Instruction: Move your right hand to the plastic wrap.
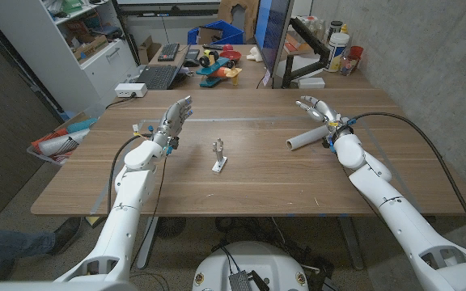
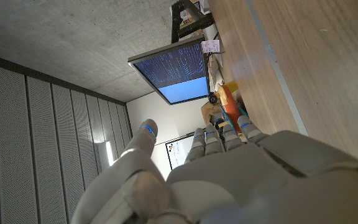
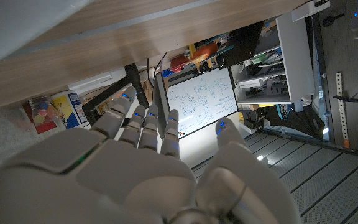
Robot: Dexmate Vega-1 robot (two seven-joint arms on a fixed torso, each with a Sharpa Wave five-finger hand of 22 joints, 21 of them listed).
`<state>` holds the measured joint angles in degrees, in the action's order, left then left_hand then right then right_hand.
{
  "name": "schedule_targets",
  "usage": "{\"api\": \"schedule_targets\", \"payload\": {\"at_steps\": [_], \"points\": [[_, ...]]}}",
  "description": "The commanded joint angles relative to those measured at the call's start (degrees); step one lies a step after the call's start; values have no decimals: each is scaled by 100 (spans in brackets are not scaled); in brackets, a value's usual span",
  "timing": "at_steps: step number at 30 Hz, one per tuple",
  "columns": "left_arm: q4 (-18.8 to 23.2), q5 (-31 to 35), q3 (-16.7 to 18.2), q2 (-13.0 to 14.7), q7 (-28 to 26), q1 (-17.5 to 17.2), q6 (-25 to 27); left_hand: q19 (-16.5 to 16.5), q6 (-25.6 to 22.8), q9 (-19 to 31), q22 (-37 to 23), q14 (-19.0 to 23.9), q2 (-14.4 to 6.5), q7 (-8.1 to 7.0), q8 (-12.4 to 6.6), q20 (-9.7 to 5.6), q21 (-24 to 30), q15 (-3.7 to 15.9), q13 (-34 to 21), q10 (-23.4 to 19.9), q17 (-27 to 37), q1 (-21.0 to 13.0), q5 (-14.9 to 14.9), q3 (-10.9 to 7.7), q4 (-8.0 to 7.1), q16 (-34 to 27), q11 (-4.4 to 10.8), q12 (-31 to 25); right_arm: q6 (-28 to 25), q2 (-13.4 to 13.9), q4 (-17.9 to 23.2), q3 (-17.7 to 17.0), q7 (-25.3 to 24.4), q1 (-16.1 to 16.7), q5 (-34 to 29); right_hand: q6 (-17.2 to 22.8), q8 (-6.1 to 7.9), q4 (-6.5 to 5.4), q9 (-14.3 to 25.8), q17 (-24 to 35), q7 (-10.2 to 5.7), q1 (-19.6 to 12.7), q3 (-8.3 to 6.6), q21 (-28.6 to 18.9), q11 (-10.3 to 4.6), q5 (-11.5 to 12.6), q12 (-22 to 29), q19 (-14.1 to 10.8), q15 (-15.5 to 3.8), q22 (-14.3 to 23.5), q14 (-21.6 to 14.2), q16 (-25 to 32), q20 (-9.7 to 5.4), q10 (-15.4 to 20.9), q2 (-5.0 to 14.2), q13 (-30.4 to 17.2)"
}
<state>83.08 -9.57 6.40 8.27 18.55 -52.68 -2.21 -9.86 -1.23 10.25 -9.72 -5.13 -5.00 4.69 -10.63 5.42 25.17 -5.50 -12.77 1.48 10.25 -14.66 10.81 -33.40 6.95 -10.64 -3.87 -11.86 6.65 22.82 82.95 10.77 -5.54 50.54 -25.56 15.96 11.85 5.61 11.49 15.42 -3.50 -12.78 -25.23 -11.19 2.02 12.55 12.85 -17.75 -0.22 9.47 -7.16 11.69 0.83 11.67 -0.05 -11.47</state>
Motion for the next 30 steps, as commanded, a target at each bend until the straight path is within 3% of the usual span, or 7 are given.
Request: {"api": "schedule_targets", "payload": {"at_steps": [1, 14, 30], "points": [[2, -21, 24, 0, -15, -8, -16, -71, -21, 16, -29, -5, -14, -4, -14, 18, -31, -24, -9, 15, 18, 12, 23, -13, 28, -18, -52, -39, -213, 129, 105, 139, -88, 13, -331, 20, -17, 16, -4, -2, -24, 18, -13, 9, -28, 59, -9, 7, -31, 32, -27, 4, 17, 25, 37, -16], [80, -27, 38, 4, -44, -49, -3, -66, -40, 16, -30, -4, -19, -15, -20, 17, -63, -35, 2, 15, 17, 19, 24, -10, 33, -21, -88, -43, -456, 230, 156, 306, -221, 10, -720, 43, -10, 18, -4, -23, -63, 37, -10, 10, -82, 72, -4, 2, -56, 32, -66, 22, 14, 79, 38, -17], [152, -14, 26, 18, -59, -105, 39, -53, -91, 16, -31, -4, -25, -17, -35, 21, -98, -36, 14, 13, 17, 28, 24, -7, 38, -23, -79, -49, -778, 347, 238, 472, -265, 35, -1088, 42, -14, 27, -3, -57, -107, 53, -12, 13, -175, 92, -17, 0, 66, 34, -128, 44, 79, 107, 47, -20]]}}
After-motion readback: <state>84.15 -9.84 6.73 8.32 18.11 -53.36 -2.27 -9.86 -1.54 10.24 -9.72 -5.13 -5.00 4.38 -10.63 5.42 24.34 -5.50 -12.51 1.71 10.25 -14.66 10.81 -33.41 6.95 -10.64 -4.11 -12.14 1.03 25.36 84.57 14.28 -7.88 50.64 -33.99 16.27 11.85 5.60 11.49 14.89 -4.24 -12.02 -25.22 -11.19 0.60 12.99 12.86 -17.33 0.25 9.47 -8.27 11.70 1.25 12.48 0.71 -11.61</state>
